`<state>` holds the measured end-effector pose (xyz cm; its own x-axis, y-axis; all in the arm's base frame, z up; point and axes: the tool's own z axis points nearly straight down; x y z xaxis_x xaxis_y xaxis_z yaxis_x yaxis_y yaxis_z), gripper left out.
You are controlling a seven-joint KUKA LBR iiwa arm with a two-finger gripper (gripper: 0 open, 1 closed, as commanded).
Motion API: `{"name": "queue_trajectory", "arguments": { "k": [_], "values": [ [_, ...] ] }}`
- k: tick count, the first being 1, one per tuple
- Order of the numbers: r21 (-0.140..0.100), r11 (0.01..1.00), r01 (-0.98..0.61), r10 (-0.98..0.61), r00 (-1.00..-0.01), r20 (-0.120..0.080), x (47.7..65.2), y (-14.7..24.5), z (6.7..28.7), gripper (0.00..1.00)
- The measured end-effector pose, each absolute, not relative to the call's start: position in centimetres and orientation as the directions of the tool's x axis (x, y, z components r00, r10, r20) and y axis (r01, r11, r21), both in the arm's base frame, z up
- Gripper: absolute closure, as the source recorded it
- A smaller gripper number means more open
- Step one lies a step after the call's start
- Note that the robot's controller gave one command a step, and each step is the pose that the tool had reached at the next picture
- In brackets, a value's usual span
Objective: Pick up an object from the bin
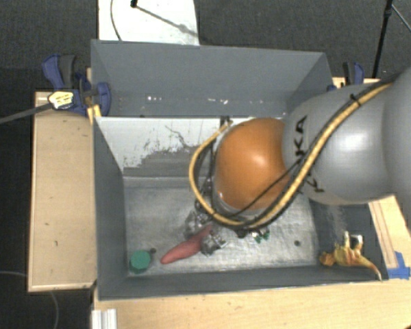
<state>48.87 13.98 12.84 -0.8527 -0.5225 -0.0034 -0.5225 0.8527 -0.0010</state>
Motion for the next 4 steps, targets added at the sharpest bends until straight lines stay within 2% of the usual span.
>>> {"name": "queue_trajectory", "arguments": {
  "k": [1, 2, 4],
  "values": [
    [-0.001, 0.853, -0.522, -0.522, -0.853, -0.008, 49.6, 13.4, 10.8, 1.0],
    [0.003, 0.854, -0.52, -0.52, -0.854, 0.007, 49.1, 13.7, 13.6, 1.0],
    [0.001, 0.846, -0.533, -0.533, -0.846, -0.001, 49.3, 14.8, 25.7, 1.0]
  ]
}}
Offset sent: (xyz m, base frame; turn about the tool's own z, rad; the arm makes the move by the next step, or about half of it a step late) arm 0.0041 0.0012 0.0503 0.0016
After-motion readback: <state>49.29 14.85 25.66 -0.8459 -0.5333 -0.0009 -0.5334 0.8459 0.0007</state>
